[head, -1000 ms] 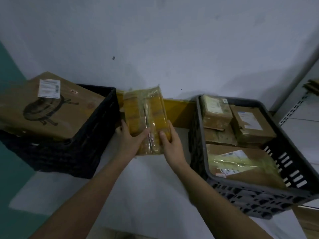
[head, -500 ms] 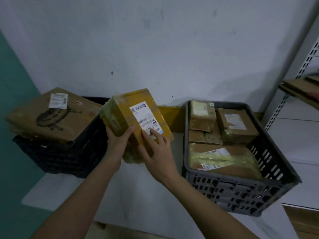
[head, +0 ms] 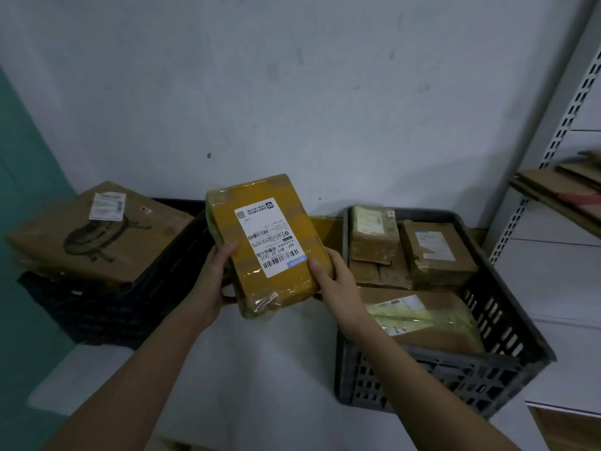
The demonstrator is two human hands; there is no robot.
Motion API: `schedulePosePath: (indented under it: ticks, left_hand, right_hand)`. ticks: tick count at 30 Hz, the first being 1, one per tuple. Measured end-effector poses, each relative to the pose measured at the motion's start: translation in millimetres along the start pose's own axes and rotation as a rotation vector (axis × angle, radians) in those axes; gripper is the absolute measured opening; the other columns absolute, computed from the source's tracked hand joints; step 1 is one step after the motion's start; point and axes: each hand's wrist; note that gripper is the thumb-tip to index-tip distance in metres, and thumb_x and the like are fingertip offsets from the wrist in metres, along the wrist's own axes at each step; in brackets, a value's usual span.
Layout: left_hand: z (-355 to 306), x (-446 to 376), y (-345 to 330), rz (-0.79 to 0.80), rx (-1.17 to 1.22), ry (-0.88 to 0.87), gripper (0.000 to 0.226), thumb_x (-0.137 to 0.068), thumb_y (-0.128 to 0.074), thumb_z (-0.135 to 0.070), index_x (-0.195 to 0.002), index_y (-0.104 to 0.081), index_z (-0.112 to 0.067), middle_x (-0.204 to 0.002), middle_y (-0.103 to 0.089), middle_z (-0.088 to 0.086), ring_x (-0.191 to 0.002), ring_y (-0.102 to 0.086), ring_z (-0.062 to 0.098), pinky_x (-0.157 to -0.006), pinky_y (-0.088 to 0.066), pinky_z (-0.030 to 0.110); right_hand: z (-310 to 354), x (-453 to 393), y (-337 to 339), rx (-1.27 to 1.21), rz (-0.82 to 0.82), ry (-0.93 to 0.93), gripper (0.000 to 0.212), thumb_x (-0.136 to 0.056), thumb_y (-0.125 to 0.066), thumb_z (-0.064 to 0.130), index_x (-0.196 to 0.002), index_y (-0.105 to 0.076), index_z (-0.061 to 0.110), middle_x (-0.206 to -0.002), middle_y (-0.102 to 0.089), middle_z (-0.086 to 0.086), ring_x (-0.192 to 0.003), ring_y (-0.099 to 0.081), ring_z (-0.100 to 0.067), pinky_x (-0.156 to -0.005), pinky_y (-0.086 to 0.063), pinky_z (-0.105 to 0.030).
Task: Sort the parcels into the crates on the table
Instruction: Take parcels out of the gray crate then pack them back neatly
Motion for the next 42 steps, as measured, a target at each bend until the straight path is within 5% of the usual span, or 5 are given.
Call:
schedulePosePath:
  ticks: [7, 17, 22, 28, 42]
  left_hand:
    - [-27, -12, -11, -0.025, -0.024, -0.167, 0.129, -0.049, -0.078, -0.078, -0.151, -0.003, -0.053, -0.16, -0.028, -0.002, -0.142, -0.033, 0.029, -0.106, -0.033, 0.067]
    - [-43, -13, -5, 0.114, -0.452, -0.326, 0.079, -0.062, -0.085, -0.036, -0.134, -0.052, -0.038, -0.106, -0.066, -0.023, -0.089, -0.067, -0.009, -0.063, -0.057, 0.017]
    - [-26, -16, -15, -0.082, -0.304, -0.37, 0.063, -0.077, -0.082, -0.019, -0.135, -0.057, -0.025, -0.113, -0.068, -0.012, -0.104, -0.066, 0.01, -0.091, -0.056, 0.044]
    - [-17, -7, -39, -0.333, 0.093, -0.298, 0.055, -0.085, -0.077, -0.017, -0.133, -0.051, -0.026, -0.125, -0.061, -0.001, -0.11, -0.063, 0.024, -0.08, -0.059, 0.052]
    - [-24, 17, -76, -0.065, -0.106, -0.345, 0.123, -0.068, -0.089, -0.015, -0.145, -0.003, -0.056, -0.111, -0.066, -0.006, -0.095, -0.068, 0.003, -0.078, -0.054, 0.033]
  right_hand:
    - [21, -12, 38, 0.15, -0.048, 0.08, 0.019, -0.1, -0.055, 0.03, -0.118, -0.057, 0.034, -0.112, -0.068, 0.008, -0.101, -0.067, -0.011, -0.086, -0.059, -0.037]
    - [47, -21, 86, 0.474, 0.04, 0.162, 0.041, -0.097, -0.062, 0.026, -0.136, -0.057, 0.019, -0.112, -0.068, -0.001, -0.098, -0.068, -0.014, -0.084, -0.059, -0.039]
    - [49, -21, 79, 0.284, -0.152, 0.248, 0.044, -0.093, -0.067, 0.027, -0.135, -0.051, 0.028, -0.126, -0.053, 0.022, -0.109, -0.055, 0.007, -0.082, -0.049, -0.014]
    - [40, -11, 61, 0.049, -0.007, -0.041, 0.1, -0.079, -0.075, 0.056, -0.154, -0.009, 0.041, -0.159, -0.029, 0.005, -0.13, -0.037, -0.012, -0.098, -0.043, -0.032]
    - [72, -11, 67, -0.487, -0.039, 0.051, 0.074, -0.087, -0.066, 0.047, -0.147, -0.023, 0.053, -0.149, -0.045, 0.004, -0.135, -0.046, -0.029, -0.099, -0.04, -0.071]
Point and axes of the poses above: each hand's wrist, its own x-axis away from the middle knuckle, its own y-axis out of the back of the hand, z = x × y
